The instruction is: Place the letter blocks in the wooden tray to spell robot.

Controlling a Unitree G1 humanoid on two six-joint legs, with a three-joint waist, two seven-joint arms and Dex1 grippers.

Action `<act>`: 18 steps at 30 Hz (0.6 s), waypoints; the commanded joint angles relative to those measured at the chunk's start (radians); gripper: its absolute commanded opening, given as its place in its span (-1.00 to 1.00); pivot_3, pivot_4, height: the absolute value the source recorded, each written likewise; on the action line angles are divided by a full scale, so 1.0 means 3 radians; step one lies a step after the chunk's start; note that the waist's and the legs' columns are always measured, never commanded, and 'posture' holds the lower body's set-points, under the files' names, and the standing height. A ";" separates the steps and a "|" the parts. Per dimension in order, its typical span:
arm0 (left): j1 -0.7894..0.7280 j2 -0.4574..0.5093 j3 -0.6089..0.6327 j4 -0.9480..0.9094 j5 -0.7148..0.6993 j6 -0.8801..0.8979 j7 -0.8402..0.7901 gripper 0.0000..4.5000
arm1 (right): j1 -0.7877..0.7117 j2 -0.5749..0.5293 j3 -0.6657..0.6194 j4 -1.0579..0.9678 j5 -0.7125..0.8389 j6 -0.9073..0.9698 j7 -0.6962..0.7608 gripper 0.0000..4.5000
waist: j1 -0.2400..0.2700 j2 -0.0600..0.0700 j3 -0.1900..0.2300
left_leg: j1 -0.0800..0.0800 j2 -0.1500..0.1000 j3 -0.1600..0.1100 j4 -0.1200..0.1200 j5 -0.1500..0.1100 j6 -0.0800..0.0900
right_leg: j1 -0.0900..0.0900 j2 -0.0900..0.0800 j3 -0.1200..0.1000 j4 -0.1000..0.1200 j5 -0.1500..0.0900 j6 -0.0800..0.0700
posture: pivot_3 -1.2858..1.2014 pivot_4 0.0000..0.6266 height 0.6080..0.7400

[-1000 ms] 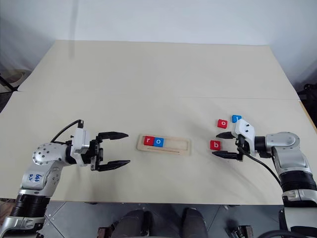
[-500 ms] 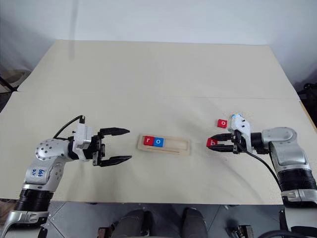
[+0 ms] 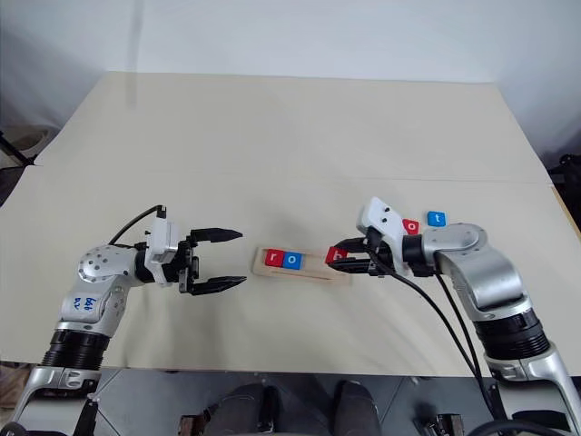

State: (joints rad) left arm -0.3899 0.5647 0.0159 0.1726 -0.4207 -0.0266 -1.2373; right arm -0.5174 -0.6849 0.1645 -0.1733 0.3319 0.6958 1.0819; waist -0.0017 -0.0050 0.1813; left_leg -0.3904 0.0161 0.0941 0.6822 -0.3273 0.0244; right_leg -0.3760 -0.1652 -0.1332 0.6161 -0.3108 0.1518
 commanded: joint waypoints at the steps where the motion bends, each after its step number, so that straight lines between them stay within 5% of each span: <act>1: -0.0022 -0.0014 0.0009 -0.0040 0.0016 -0.0064 0.0001 1.00 | -0.0079 0.0098 0.0144 0.0072 -0.0143 -0.0191 -0.0094 -0.35 | -0.0002 0.0000 0.0000 | 0.0000 0.0000 0.0000 0.0000 0.0000 0.0000 | -0.0001 0.0000 0.0000 0.0000 0.0000 0.0000 | 0.03 -0.52 1.00; 18: 0.0157 0.0012 0.0095 -0.0248 -0.0018 -0.0046 0.0155 1.00 | -0.0374 0.0398 0.0455 0.0530 -0.0412 -0.0662 0.0021 -0.35 | -0.0005 0.0000 0.0000 | 0.0000 0.0000 0.0000 0.0000 0.0000 0.0000 | -0.0002 0.0000 0.0001 0.0003 0.0000 0.0000 | 0.03 -0.52 1.00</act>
State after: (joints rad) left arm -0.3445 0.5606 0.0234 0.1346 -0.4194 -0.0340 -1.1974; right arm -0.6165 -0.5720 0.2992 -0.0061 0.2097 0.5212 1.0784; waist -0.0033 -0.0050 0.1813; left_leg -0.3905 0.0162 0.0941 0.6822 -0.3273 0.0244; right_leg -0.3767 -0.1651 -0.1330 0.6171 -0.3109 0.1517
